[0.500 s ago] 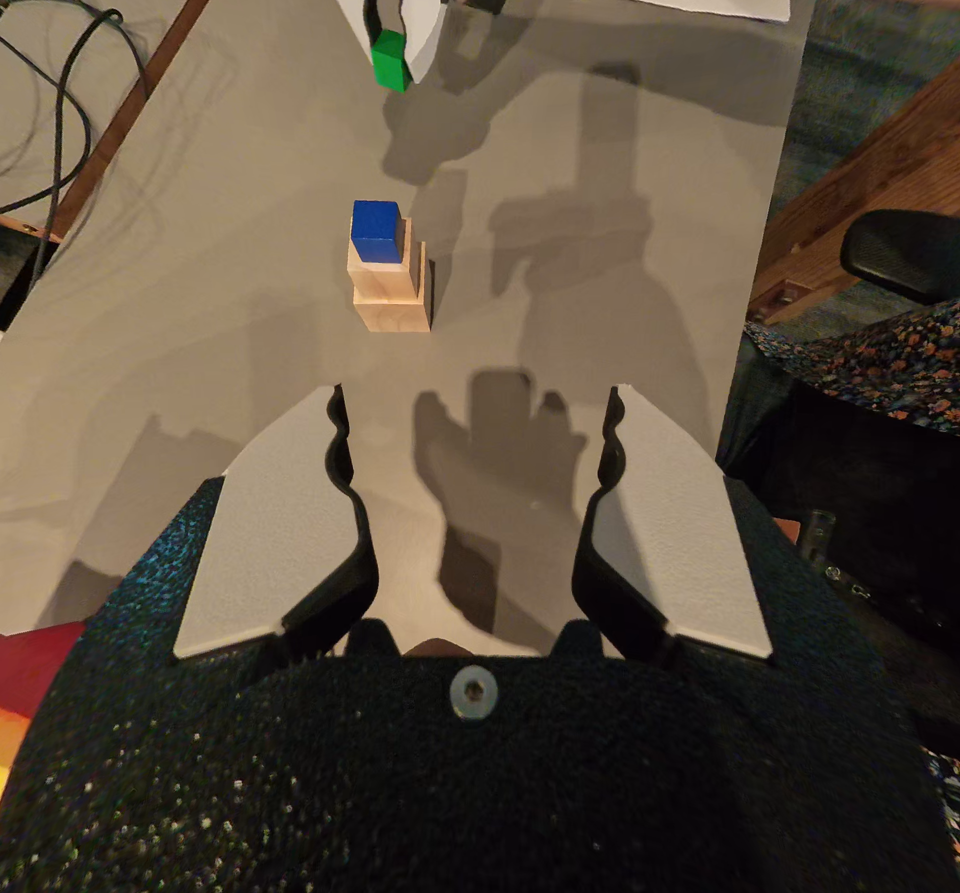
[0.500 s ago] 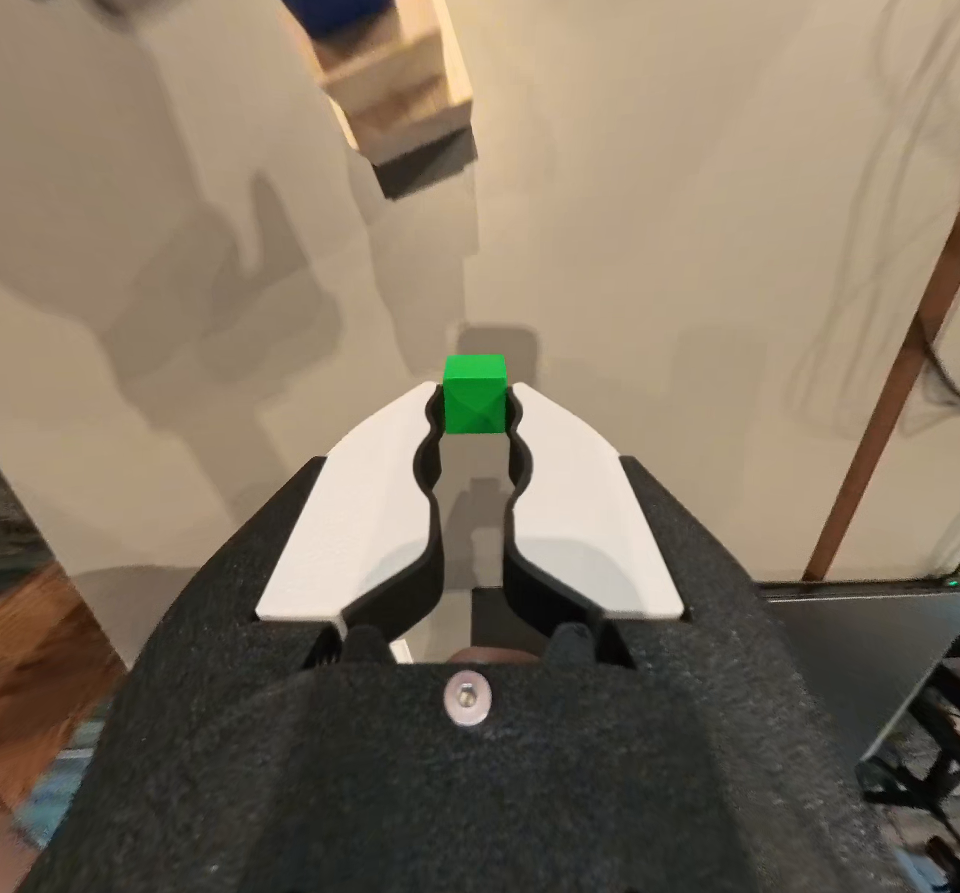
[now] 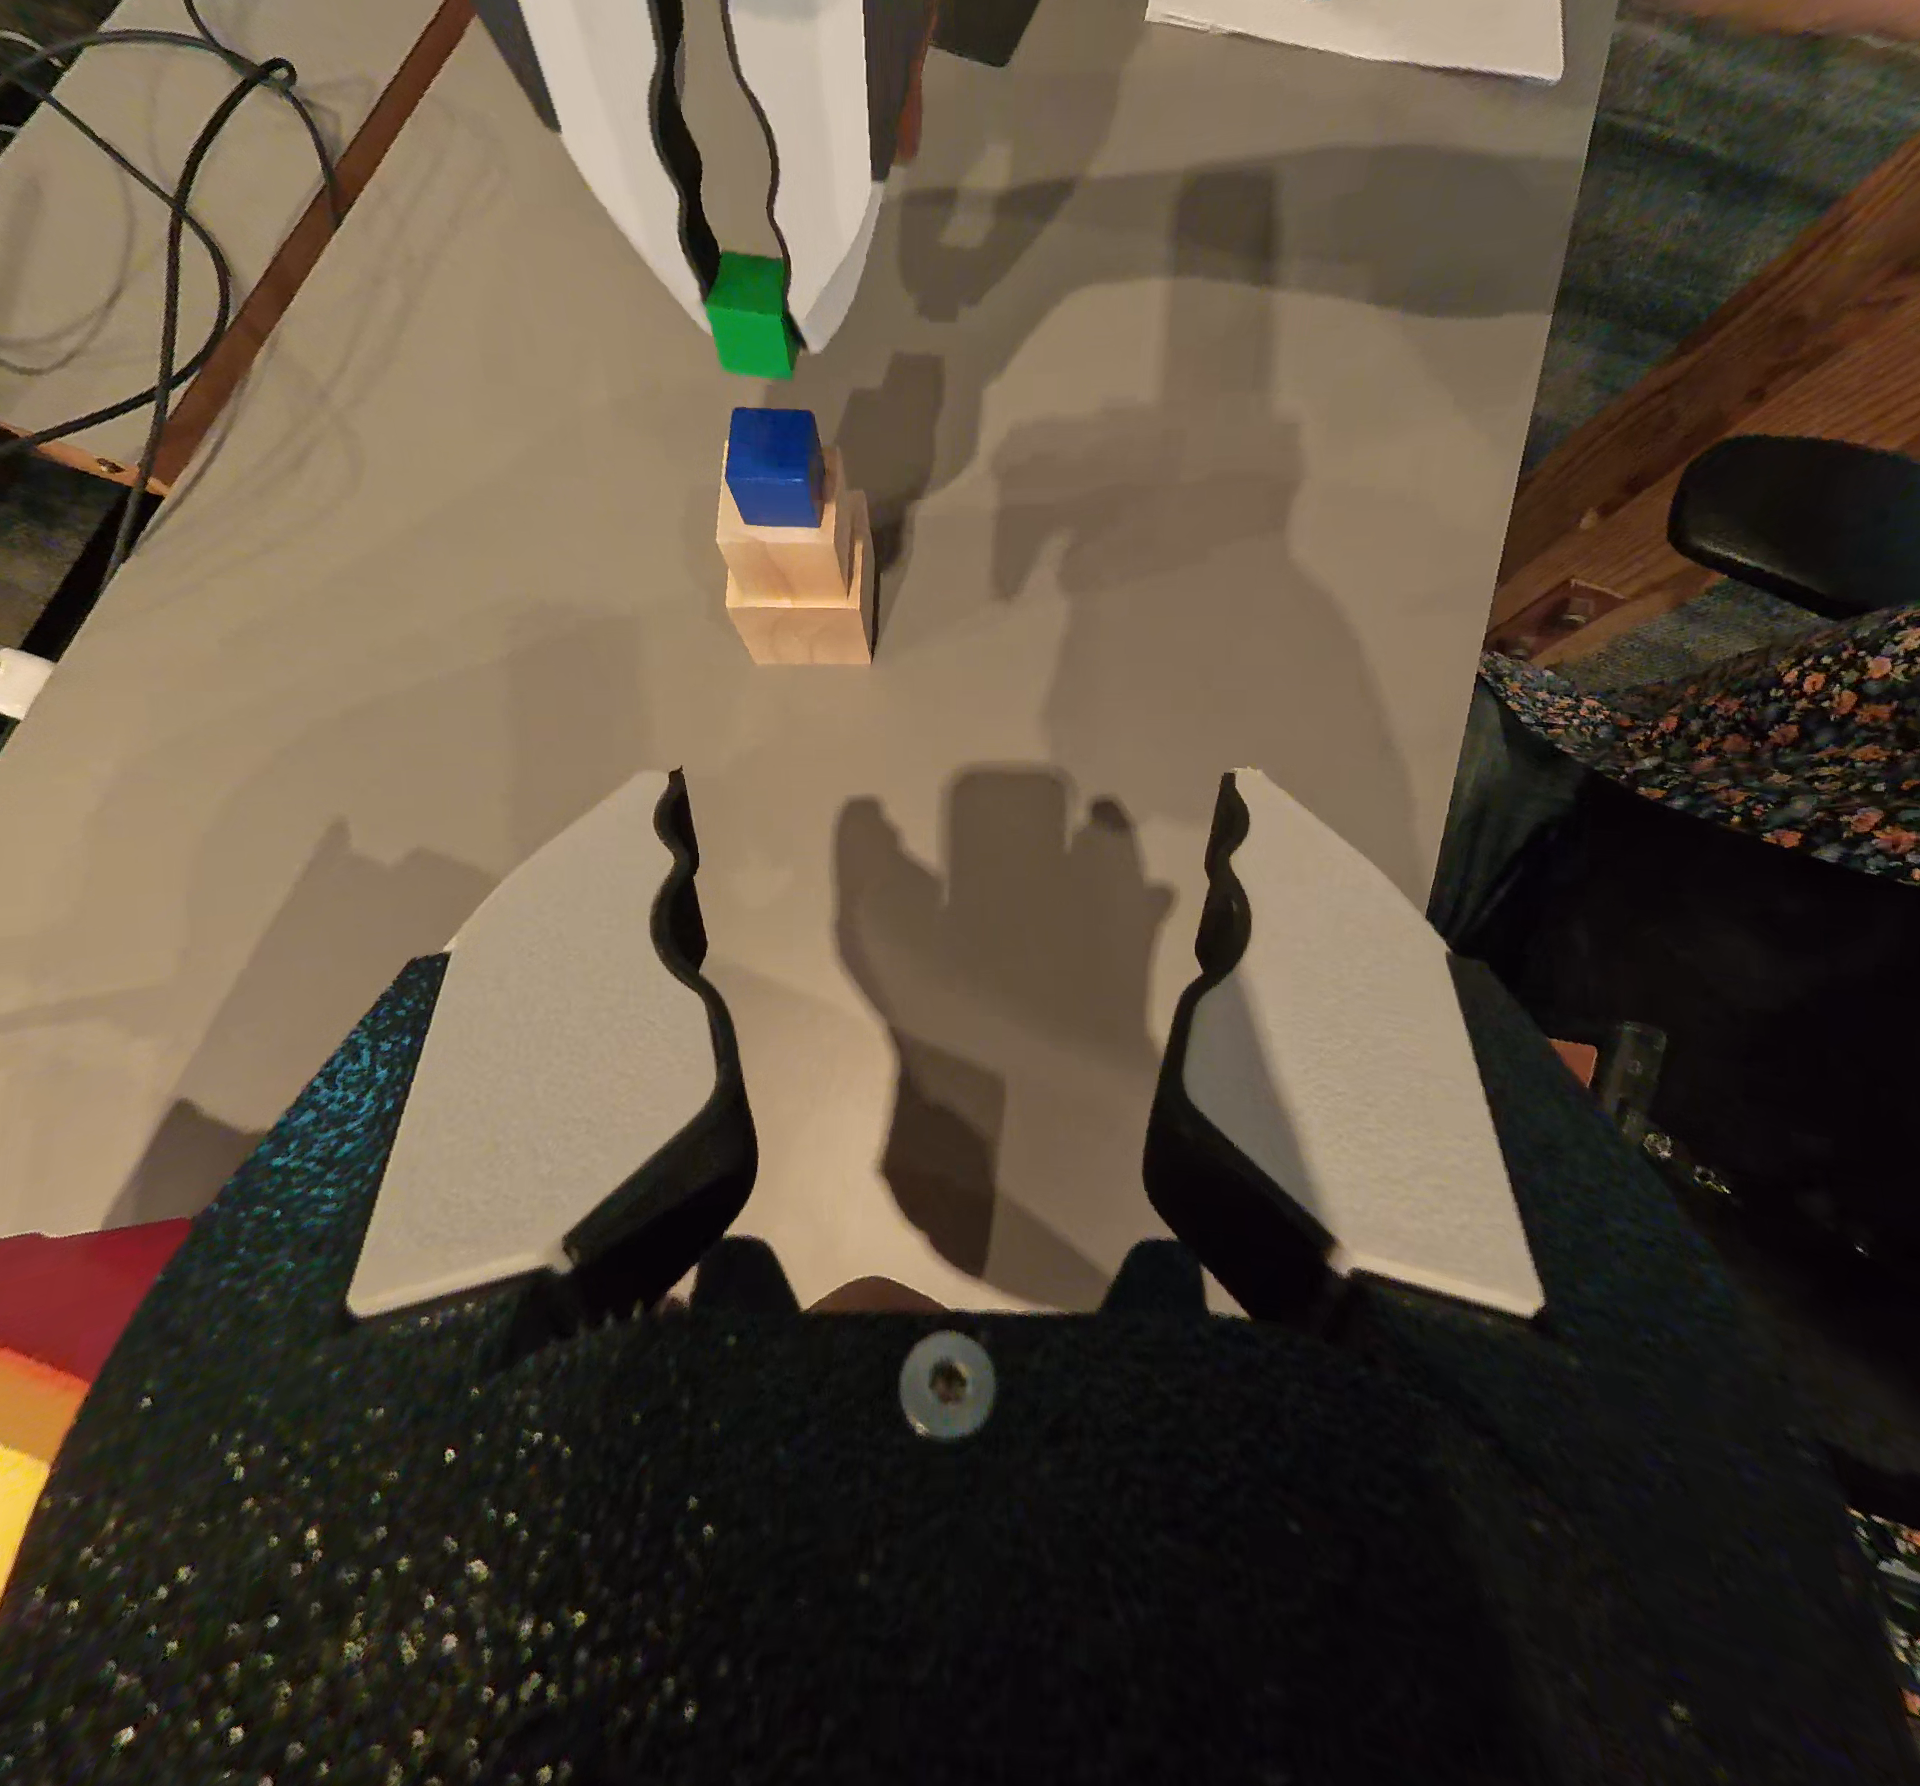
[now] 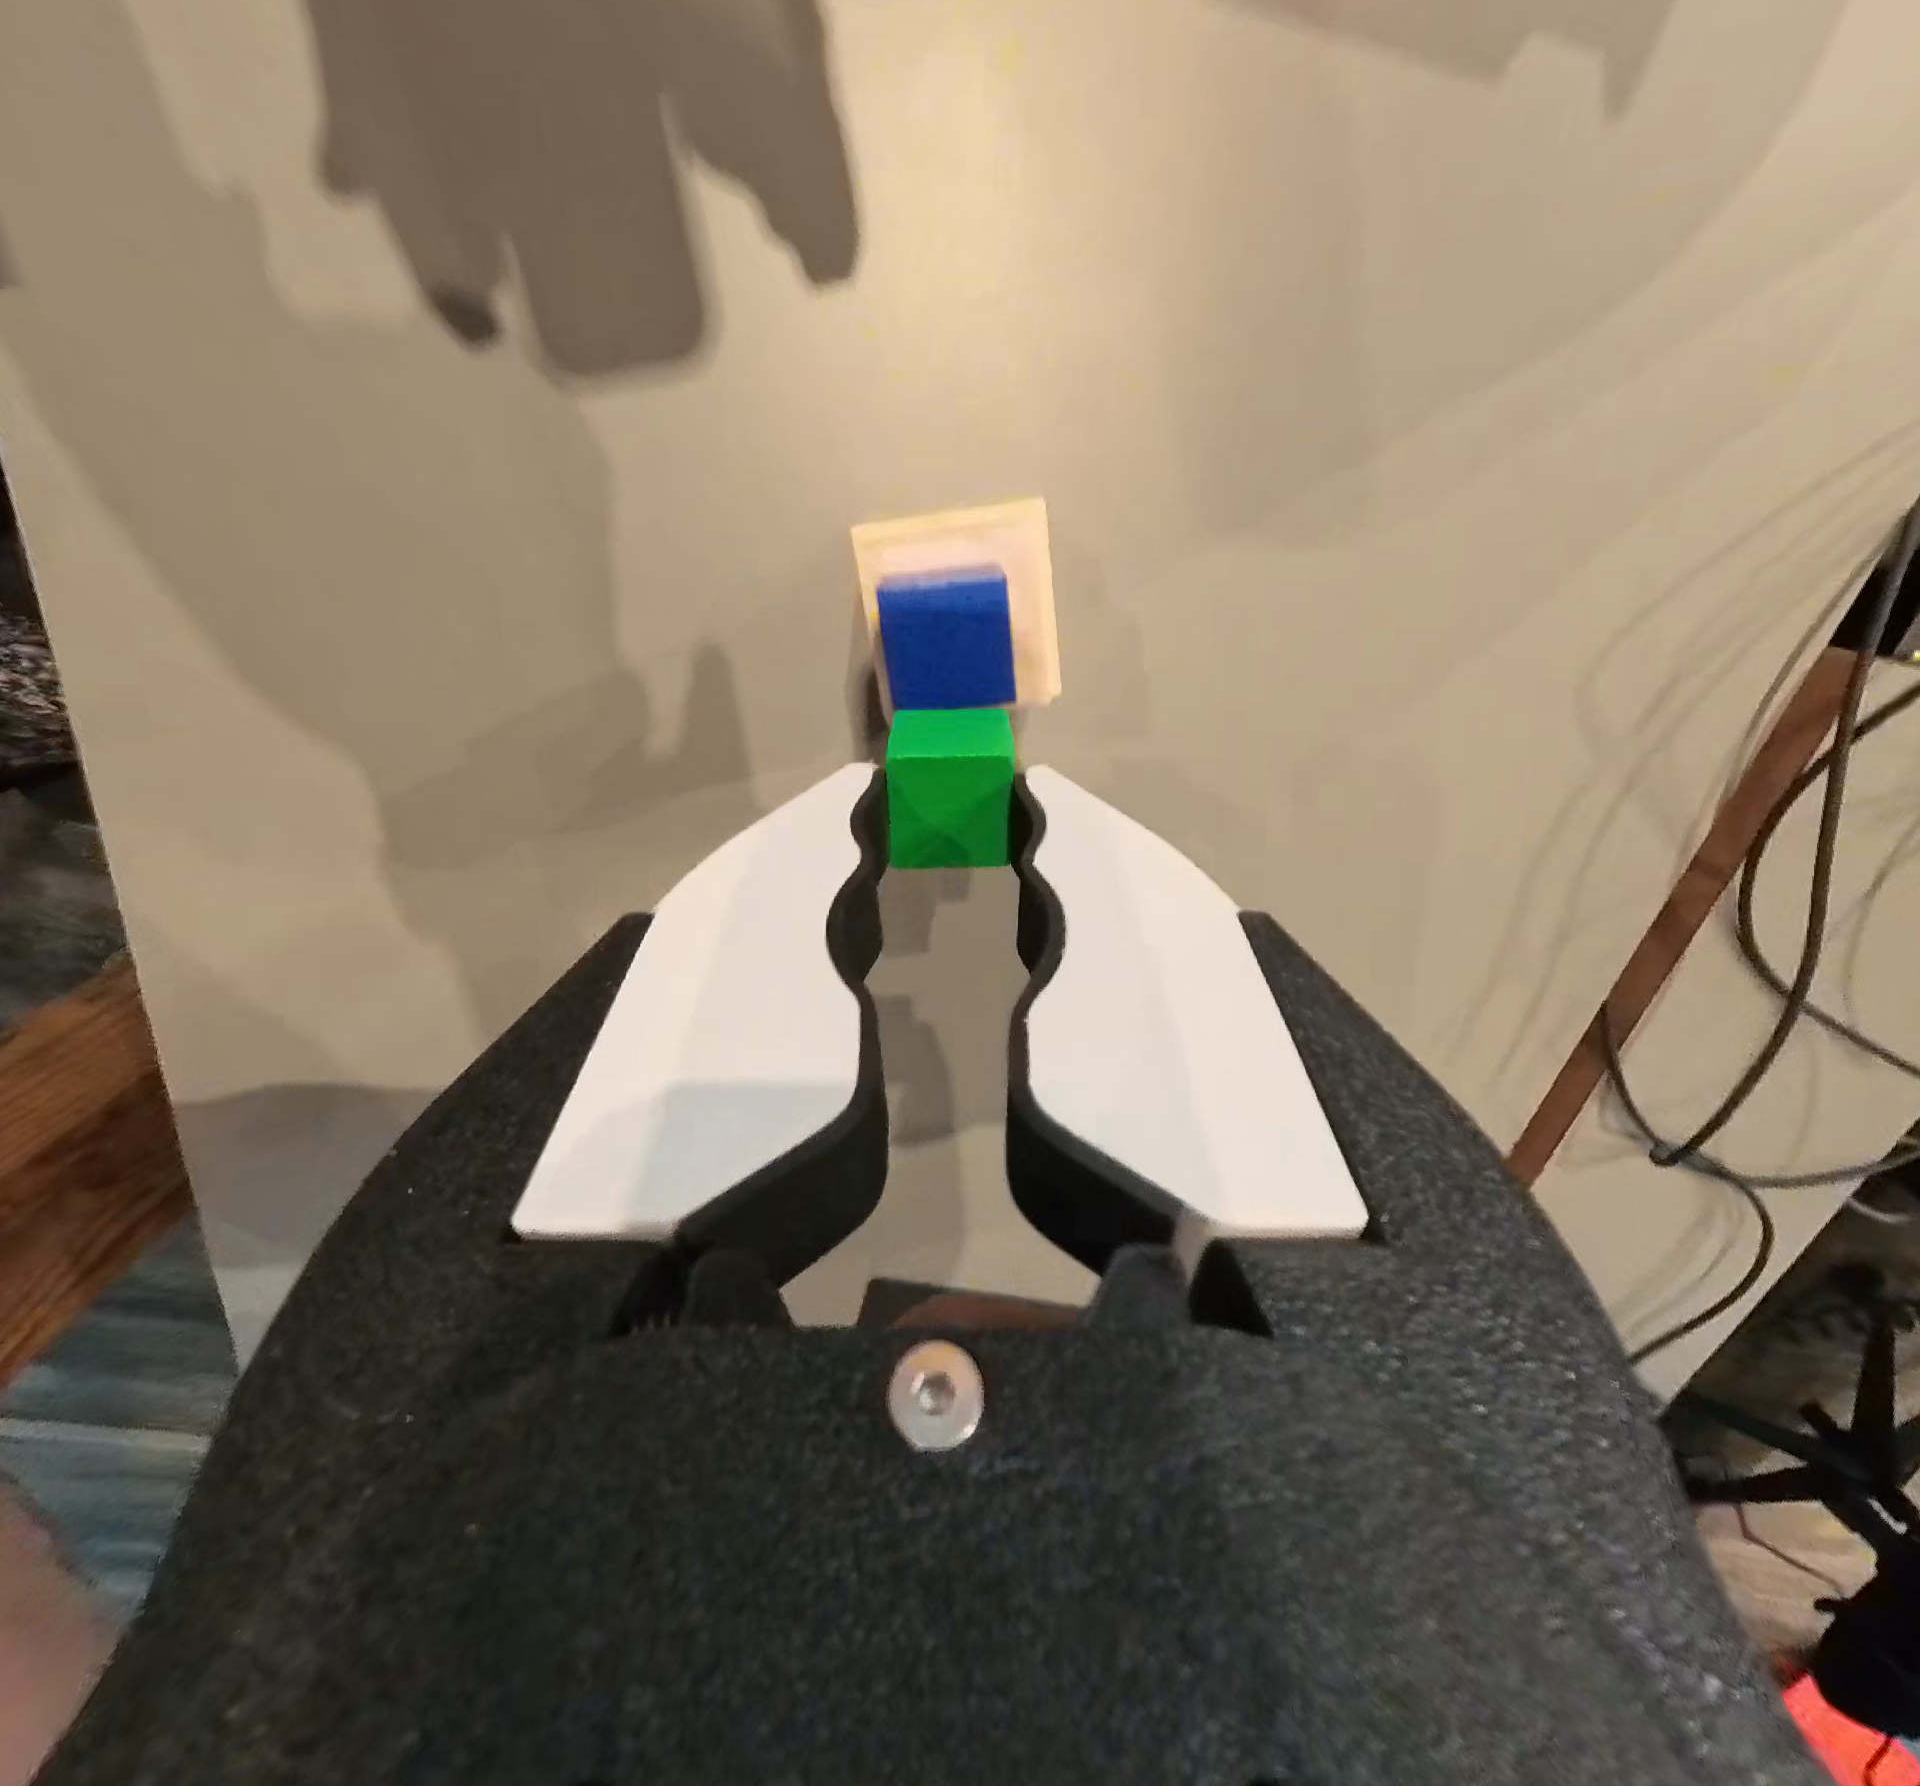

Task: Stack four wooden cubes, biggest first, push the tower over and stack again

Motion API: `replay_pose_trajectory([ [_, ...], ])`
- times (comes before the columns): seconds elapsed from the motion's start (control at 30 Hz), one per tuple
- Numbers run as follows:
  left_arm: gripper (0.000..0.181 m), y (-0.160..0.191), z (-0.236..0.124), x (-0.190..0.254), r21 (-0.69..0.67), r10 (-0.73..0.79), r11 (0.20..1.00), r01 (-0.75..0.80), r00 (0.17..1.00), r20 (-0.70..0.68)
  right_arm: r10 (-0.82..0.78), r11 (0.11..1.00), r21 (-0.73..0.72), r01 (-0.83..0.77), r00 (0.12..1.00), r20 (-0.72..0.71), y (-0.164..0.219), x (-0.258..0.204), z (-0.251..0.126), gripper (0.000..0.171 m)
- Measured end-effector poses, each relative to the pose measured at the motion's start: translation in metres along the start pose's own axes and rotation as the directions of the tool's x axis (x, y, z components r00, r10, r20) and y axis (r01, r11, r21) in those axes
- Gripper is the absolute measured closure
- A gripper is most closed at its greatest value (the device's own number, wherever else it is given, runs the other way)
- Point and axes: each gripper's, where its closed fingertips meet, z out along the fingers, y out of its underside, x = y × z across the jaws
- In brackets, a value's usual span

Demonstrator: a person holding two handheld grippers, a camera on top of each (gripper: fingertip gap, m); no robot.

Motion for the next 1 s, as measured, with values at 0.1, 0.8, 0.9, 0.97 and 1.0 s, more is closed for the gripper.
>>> replay_pose_trajectory([
  [0.1,0.088,0.000,-0.001,0.000,0.005,0.000,1.000,0.000,1.000,0.001,-0.023,1.000,-0.001,0.023,1.000,0.017,-0.011,-0.003,0.004,0.150],
  [0.8,0.088,0.000,0.003,0.002,-0.012,0.001,1.000,-0.001,1.000,-0.012,-0.050,0.998,-0.044,0.051,0.998,0.039,-0.013,-0.003,0.019,0.150],
  [0.9,0.088,0.000,0.004,0.003,-0.014,0.001,1.000,-0.001,1.000,-0.014,-0.046,0.997,-0.052,0.048,0.998,0.049,-0.012,-0.004,0.020,0.148],
  [0.97,0.088,-0.001,0.004,0.003,-0.014,0.002,1.000,-0.002,1.000,-0.014,-0.047,0.998,-0.049,0.050,0.998,0.048,-0.012,-0.004,0.021,0.146],
  [1.0,0.088,-0.001,0.004,0.003,-0.014,0.002,1.000,-0.002,1.000,-0.014,-0.048,0.997,-0.051,0.051,0.998,0.048,-0.012,-0.004,0.021,0.145],
])
